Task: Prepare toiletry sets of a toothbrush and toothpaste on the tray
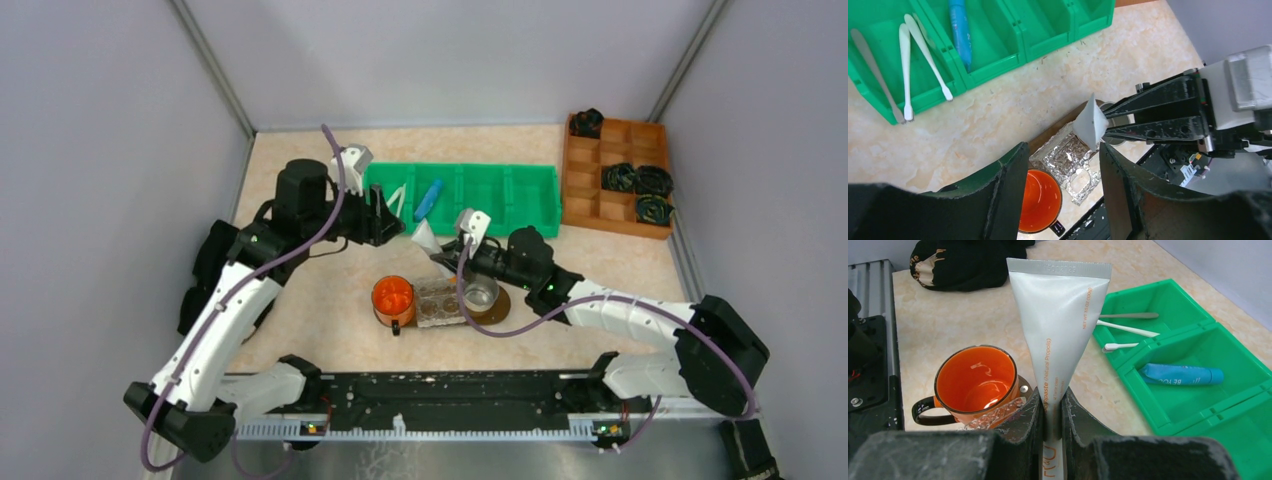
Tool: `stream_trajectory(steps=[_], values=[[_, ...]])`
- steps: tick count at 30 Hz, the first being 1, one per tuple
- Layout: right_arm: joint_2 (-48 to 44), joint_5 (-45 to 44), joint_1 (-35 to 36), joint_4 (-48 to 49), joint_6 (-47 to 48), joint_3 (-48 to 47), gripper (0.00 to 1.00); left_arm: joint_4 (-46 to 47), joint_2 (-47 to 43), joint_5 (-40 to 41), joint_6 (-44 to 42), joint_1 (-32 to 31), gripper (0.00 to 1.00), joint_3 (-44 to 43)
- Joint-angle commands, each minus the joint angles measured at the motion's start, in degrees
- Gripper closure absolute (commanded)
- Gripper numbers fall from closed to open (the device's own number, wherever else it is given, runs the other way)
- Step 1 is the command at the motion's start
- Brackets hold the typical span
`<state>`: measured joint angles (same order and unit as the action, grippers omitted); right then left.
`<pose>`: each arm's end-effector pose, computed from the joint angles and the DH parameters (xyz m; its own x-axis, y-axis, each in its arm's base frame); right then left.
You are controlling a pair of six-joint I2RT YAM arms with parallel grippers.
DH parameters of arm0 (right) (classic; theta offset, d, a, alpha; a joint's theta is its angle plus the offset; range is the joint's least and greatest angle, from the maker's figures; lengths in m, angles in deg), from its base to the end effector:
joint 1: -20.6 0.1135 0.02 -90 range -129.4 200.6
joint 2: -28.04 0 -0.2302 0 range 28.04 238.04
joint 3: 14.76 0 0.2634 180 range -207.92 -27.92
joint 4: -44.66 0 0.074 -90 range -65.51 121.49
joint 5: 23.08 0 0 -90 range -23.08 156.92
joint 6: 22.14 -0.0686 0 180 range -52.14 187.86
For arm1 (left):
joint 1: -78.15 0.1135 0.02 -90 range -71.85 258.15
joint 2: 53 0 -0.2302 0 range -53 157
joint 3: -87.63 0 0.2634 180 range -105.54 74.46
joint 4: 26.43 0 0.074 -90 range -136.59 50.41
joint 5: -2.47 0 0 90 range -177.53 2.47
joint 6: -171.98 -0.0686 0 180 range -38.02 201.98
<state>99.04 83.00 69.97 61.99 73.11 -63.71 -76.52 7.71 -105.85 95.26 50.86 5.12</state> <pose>0.1996 0.2618 0.2208 0.0298 -0.1003 -0.9945 -0.9101 0.4087 -0.0685 0.2340 -0.1450 0.3462 -0.5664 0.0468 -0.8228 0.5663 0.7475 -0.3473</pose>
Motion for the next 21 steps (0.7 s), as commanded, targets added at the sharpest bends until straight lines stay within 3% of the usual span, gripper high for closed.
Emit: stream_trajectory(steps=[1,7,21], values=[[0.27,-0.99,0.73,2.12,1.55,-3.65,1.00,-2.18,-1.12,-1.99,-1.47,-0.52,0.39,-2.94],[0.95,-1.20,0.79,1.50,1.81,-4.65,1.00,-4.86,1.72,-7.57,-2.03,-1.98,0.40,-5.27],[0.86,-0.81,1.82,0.45,2.64,-5.96,1.00,-5.80,3.55,-0.36,-2.34,-6.01,0.39,-3.78]])
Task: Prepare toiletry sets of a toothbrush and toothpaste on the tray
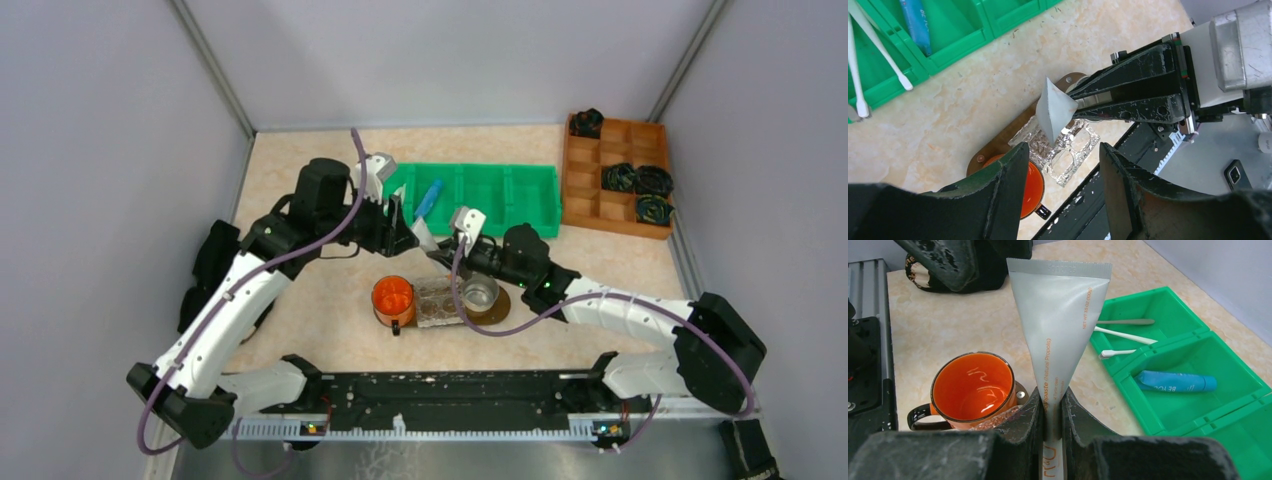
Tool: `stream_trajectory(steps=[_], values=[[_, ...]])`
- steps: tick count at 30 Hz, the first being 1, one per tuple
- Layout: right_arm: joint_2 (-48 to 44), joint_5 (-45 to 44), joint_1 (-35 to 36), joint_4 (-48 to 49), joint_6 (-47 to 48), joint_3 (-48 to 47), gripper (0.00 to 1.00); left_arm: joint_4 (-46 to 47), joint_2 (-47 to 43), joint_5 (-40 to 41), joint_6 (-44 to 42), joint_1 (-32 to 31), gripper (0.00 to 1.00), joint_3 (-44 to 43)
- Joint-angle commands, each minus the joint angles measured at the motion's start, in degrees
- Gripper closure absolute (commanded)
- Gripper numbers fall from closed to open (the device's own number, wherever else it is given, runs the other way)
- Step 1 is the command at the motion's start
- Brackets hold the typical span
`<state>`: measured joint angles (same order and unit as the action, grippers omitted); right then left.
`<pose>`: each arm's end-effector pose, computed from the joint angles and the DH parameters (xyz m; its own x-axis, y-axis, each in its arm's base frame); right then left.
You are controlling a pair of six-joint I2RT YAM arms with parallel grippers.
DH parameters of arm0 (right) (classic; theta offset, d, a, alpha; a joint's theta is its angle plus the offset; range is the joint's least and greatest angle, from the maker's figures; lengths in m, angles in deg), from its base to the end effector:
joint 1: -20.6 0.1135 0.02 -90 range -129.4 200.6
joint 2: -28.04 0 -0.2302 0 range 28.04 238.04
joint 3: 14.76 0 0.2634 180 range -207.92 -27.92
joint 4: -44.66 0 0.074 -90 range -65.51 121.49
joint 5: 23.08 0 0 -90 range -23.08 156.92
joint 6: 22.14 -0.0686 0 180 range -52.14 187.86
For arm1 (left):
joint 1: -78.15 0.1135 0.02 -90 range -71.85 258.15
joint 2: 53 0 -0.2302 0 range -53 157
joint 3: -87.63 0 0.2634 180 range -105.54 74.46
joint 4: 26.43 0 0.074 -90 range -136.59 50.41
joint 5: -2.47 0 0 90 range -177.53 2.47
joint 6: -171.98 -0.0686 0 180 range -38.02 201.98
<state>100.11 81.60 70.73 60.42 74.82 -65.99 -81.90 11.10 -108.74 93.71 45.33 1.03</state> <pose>0.2015 0.2683 0.2264 0.0532 -0.1191 -0.9915 -0.9045 0.4150 -0.0984 0.2206 -0.1718 0.3463 -0.6024 0.1630 -0.7814 0.6515 0.6660 -0.3633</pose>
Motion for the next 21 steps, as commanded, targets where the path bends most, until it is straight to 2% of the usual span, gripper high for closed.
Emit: stream_trajectory(steps=[1,3,7,12,18,21], values=[[-0.33,0.61,1.10,2.01,0.95,-3.64,1.00,-0.27,0.29,2.77,-0.82,-0.49,0.40,0.41],[-0.69,0.66,1.26,1.89,1.03,-3.47,1.00,0.04,0.62,3.49,-0.83,-0.56,0.41,0.64],[-1.62,0.53,1.54,1.64,1.15,-2.88,1.00,1.25,0.95,4.87,-0.66,-0.67,0.50,1.18],[-2.48,0.47,1.73,1.43,1.43,-2.41,1.00,1.71,2.12,5.30,-0.65,-0.92,0.58,1.33],[-2.67,0.53,1.81,1.54,1.48,-2.28,1.00,2.53,2.65,5.63,-0.48,-1.15,0.59,1.50],[-2.64,0.70,1.90,1.58,1.56,-2.19,1.00,3.18,2.67,6.17,-0.56,-1.27,0.69,1.67]])
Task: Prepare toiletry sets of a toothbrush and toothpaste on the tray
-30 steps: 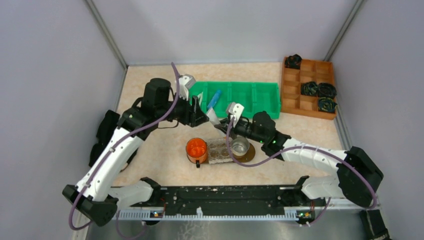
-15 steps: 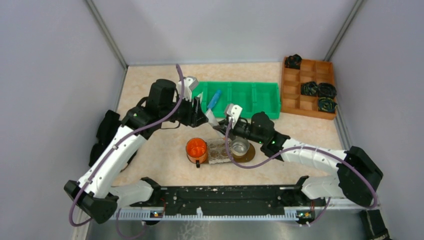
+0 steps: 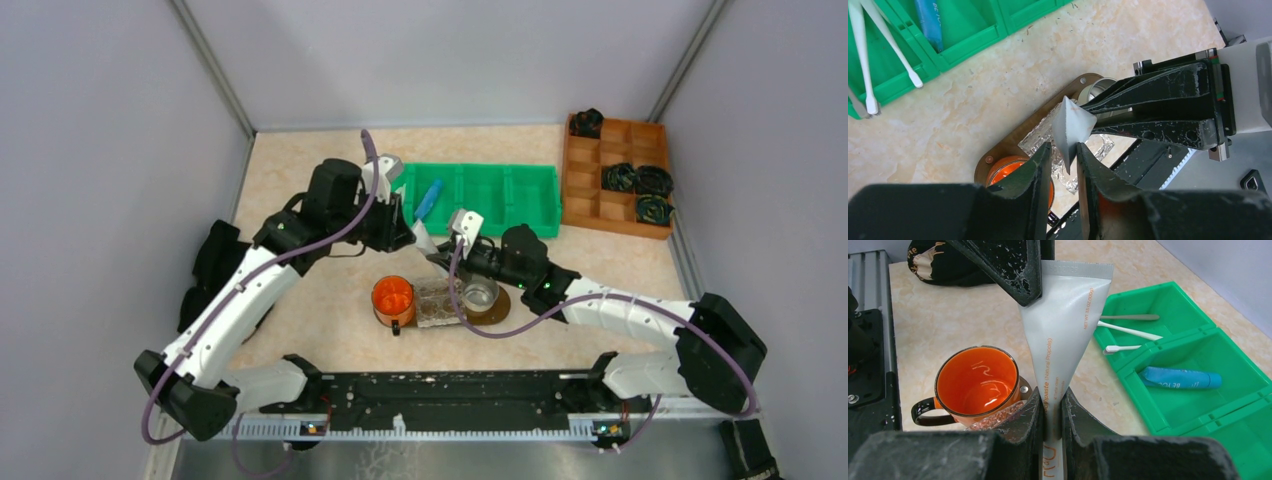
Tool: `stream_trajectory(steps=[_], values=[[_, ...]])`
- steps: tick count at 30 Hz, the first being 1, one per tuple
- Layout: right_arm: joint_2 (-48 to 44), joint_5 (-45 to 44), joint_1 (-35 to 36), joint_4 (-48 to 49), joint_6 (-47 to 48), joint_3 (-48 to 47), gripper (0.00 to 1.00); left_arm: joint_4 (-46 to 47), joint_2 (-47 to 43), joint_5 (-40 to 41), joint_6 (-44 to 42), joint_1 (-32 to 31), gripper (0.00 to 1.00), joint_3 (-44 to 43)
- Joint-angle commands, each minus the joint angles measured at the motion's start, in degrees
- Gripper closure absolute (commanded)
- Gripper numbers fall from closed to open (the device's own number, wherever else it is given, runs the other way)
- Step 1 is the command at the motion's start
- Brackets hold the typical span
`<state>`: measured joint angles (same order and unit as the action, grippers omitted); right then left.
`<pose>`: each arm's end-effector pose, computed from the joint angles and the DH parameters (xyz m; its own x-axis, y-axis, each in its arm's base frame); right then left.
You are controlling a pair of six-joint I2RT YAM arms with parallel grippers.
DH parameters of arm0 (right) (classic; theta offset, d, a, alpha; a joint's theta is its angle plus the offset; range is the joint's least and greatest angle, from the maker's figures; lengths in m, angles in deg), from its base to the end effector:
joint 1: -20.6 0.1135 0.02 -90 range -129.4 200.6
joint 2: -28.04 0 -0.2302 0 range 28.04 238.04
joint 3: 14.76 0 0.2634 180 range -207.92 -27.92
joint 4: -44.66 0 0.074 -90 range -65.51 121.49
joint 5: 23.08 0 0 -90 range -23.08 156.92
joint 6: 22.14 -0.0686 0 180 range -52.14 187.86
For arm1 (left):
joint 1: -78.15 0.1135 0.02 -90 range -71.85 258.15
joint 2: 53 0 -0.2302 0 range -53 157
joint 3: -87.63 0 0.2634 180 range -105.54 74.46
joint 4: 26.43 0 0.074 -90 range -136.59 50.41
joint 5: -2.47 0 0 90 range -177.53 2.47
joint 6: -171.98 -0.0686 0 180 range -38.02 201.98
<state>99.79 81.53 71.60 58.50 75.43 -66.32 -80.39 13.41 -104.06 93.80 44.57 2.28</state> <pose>0.1972 0.2710 0.2257 0.0509 -0.1398 -0.9889 -0.9110 0.3992 -0.1033 0.2320 -0.1775 0.3298 -0.6163 0.1735 -0.7681 0.6111 0.7206 -0.3276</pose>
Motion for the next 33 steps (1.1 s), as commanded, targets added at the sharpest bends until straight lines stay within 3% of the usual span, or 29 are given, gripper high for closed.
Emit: stream_trajectory(steps=[1,10,12,16,33], values=[[-2.33,0.85,1.02,3.65,0.95,-1.86,1.00,1.82,0.45,1.48,-0.57,-0.56,0.71,0.38],[-2.35,1.08,1.17,3.45,1.13,-1.86,1.00,3.37,1.26,1.51,-0.39,-0.79,0.73,0.66],[-2.27,1.12,1.28,3.50,1.13,-1.85,1.00,3.59,1.35,1.73,-0.39,-0.91,0.78,0.64],[-2.22,1.13,1.38,3.54,1.17,-1.99,1.00,4.14,1.41,2.40,-0.39,-1.05,1.00,0.99],[0.03,1.11,1.38,2.31,-0.03,-5.20,0.96,3.72,2.88,3.22,-2.13,-1.60,1.00,-2.51]])
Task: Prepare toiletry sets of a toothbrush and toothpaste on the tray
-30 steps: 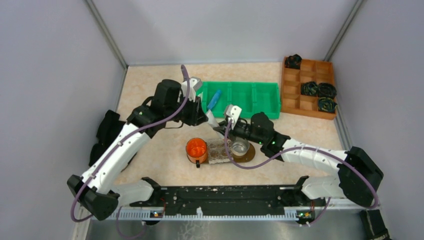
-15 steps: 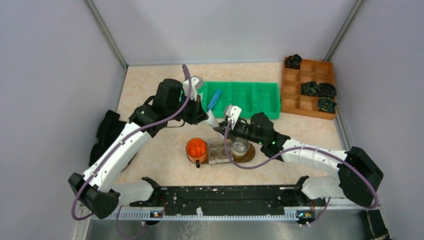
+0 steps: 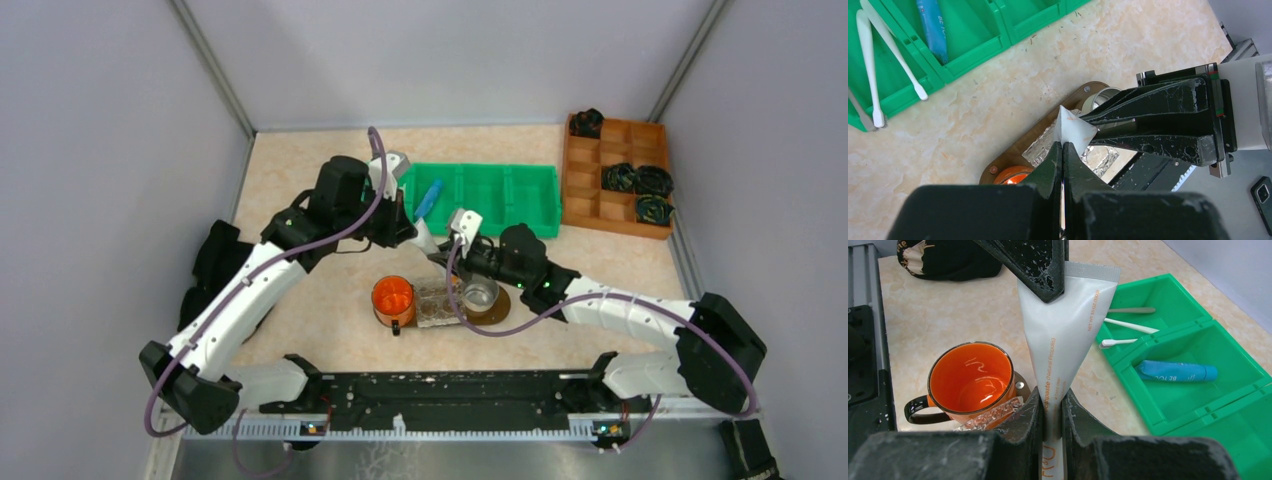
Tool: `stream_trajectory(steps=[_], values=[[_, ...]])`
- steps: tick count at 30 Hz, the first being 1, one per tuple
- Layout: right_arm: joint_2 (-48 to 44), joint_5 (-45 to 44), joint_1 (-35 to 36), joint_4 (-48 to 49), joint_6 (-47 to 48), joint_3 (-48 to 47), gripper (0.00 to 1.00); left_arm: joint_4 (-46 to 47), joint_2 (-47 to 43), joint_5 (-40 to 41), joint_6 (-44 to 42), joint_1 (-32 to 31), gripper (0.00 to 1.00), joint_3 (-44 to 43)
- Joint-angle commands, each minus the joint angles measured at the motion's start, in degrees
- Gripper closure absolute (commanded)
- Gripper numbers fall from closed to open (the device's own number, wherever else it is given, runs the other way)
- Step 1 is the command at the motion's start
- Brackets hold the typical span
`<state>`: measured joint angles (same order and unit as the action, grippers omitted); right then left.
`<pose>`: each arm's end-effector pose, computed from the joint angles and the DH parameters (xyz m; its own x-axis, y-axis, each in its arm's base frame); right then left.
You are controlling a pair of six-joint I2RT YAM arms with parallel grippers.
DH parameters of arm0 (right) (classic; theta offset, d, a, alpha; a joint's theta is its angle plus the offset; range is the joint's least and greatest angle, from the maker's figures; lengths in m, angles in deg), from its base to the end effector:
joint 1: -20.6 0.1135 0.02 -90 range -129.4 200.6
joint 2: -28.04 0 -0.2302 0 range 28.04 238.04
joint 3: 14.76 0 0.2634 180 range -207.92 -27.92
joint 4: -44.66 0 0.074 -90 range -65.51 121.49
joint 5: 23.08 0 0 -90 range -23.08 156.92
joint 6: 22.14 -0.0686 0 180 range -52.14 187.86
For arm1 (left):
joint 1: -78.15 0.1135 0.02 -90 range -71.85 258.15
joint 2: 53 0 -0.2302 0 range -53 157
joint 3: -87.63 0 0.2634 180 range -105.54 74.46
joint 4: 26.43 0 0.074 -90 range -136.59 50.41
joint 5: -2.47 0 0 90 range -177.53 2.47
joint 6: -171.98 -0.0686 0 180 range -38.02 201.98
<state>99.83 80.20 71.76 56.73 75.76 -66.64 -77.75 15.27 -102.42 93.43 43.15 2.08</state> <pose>0.1979 0.2709 0.2233 0.0391 -0.1648 -0.9856 -0.9040 0.4144 -0.1051 0.2377 -0.1880 0.3270 -0.5941 0.1818 -0.7836 0.6232 0.7199 -0.3055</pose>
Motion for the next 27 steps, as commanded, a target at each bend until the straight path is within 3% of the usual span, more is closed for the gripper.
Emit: stream_trajectory(steps=[1,18,27], values=[[0.19,2.60,1.20,4.02,-0.53,-5.23,0.96,1.07,1.11,1.59,-1.89,-0.22,1.00,-2.48],[1.85,5.40,1.22,1.51,-1.54,-7.77,0.82,3.37,0.66,-5.34,-0.96,-0.27,1.00,-4.29],[0.40,6.74,1.18,0.22,-2.32,-6.83,0.82,4.23,0.83,-12.74,0.16,-0.77,1.00,-5.41]])
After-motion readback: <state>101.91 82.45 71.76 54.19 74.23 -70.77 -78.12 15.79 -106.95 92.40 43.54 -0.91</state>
